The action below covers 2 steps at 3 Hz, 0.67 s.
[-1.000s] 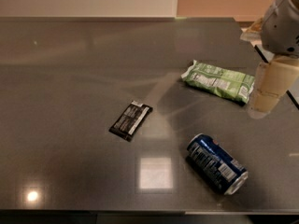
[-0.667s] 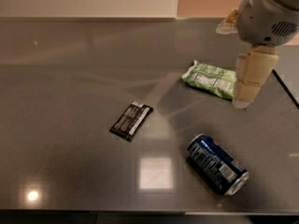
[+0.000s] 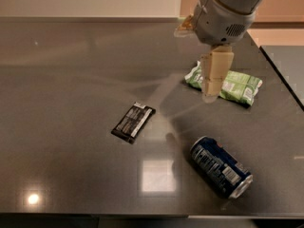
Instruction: Pick rxbar chocolate
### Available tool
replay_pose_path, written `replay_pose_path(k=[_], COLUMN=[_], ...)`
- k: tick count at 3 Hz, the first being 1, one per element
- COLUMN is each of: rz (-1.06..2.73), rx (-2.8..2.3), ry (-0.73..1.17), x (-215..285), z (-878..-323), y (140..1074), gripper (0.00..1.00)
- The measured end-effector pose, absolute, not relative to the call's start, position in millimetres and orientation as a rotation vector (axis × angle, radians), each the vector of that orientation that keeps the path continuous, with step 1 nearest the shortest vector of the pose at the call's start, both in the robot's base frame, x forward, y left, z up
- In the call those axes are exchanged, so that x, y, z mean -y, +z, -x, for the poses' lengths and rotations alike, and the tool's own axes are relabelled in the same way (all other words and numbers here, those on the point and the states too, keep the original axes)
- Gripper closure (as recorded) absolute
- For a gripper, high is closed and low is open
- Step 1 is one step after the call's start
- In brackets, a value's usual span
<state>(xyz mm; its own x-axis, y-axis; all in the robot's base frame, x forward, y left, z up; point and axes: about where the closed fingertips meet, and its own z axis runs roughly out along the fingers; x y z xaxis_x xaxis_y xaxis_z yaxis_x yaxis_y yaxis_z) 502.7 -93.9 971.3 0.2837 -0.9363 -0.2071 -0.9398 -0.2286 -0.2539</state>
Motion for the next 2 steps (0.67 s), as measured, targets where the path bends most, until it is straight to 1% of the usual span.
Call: replay_pose_path(k=[2], rz=[2.415], rx=[-1.48], ry=[0.145], x=[37], z=[-515], y=[916], gripper=[0.0])
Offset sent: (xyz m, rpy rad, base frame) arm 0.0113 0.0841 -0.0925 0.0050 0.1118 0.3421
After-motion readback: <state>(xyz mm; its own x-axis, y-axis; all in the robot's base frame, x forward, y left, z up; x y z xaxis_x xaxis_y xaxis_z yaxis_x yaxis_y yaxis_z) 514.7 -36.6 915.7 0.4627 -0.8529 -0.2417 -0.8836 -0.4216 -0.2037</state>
